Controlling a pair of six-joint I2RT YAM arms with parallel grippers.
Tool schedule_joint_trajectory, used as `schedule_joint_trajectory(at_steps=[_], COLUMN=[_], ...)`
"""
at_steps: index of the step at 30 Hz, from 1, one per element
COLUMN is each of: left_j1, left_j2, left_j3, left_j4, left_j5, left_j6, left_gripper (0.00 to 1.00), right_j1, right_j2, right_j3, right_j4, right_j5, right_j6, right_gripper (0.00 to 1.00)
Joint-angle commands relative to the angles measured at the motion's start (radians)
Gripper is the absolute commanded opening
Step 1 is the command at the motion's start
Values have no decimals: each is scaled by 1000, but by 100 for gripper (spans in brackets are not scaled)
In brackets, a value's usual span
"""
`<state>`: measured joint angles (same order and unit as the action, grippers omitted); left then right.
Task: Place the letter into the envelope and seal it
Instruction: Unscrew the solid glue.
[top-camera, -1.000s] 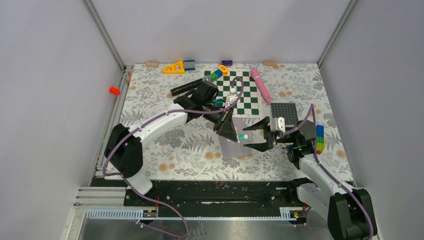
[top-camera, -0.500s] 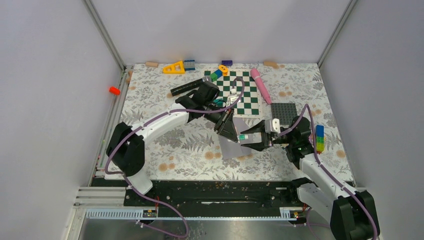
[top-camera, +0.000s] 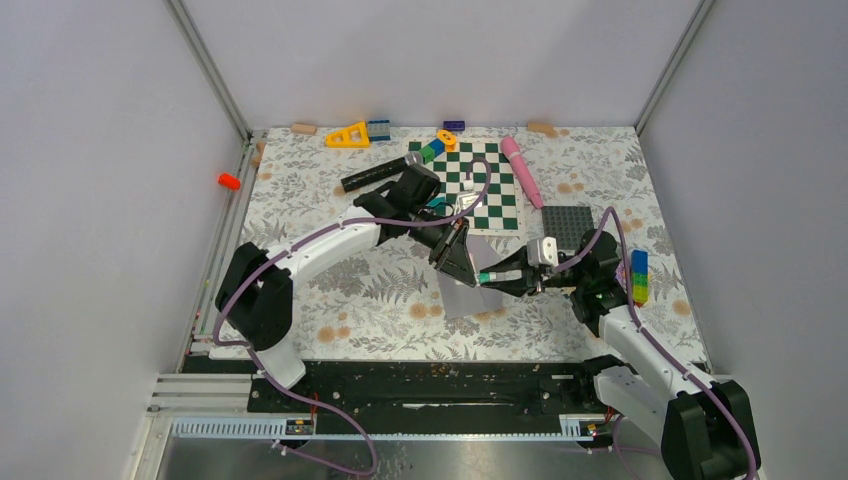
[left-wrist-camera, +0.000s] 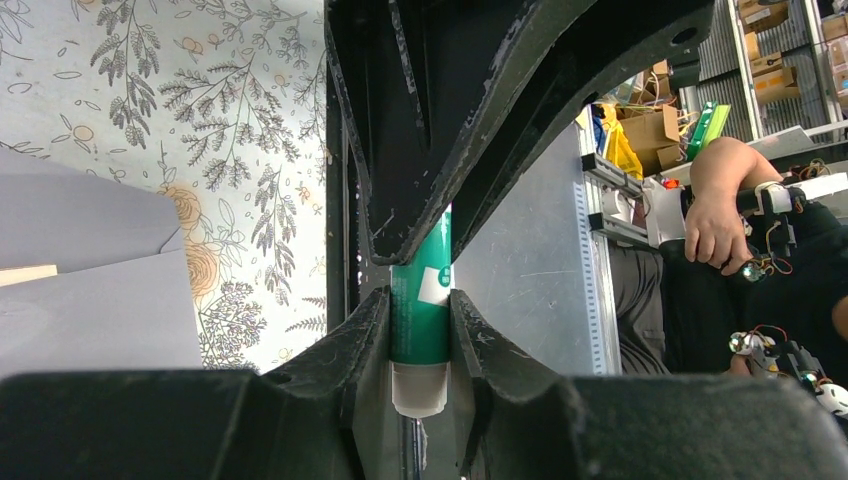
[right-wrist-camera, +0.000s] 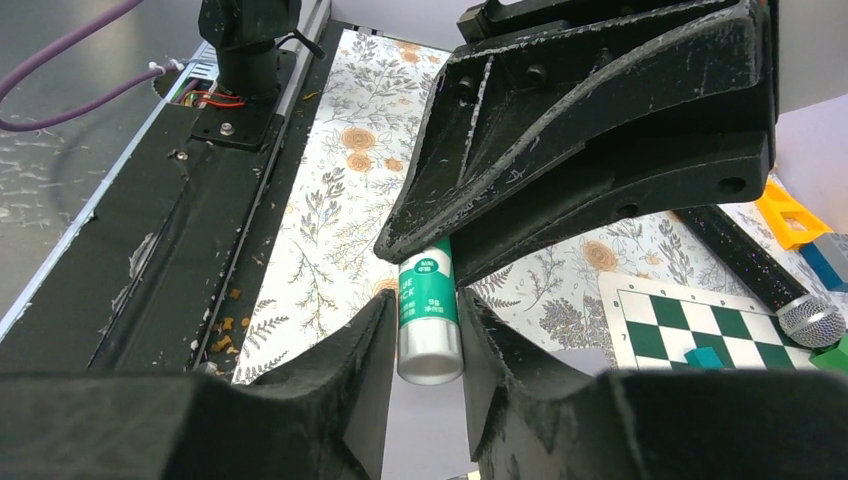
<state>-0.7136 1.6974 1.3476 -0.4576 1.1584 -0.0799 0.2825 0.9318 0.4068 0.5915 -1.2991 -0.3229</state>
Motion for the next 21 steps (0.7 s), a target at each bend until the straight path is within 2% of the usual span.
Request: schedule_joint_trajectory(at_steps=[1,3,6,7,10,11,13,15,17,18,20,21], left_j1=[6,6,6,6,8,10,20,46,84,110,163,189], left_j2=[-1,0,1,-1,-6,-8,-15,-27,-45,-54,-71,-80], left_j3=[16,15,15,15,9,6,3,6,12,18,27,27], left_j4=[34,34,34,35,44,52,59,59,55,54,53,55], left_j5=[24,22,25,24,23,23,20,8,-12,-22,-50,-79], left_j6=[7,8,8,8,3,-1,-5,-7,-5,-6,-12,-18], left_gripper=[0,0,0,3,20,28,49,74,94,98,99,99], right_j1=[16,19,22,23,23,23,20,17,12,11,17,20], right_j2=[-10,-9,-6,-5,-8,-9,-11,-10,-11,-9,7,14], right_j3=[35,37,38,37,41,45,60,88,129,163,270,301], right_j4=[-26,-24,-24,-25,-25,-27,-33,-95,-238,-401,-785,-874], right_j5=[-30,-29,-28,-29,-25,-23,-18,-20,-8,15,87,140], right_j6=[-26,-22,-24,-23,-6,6,46,59,16,-76,-381,-434], right_gripper=[34,31,19,16,12,11,8,3,0,0,0,0])
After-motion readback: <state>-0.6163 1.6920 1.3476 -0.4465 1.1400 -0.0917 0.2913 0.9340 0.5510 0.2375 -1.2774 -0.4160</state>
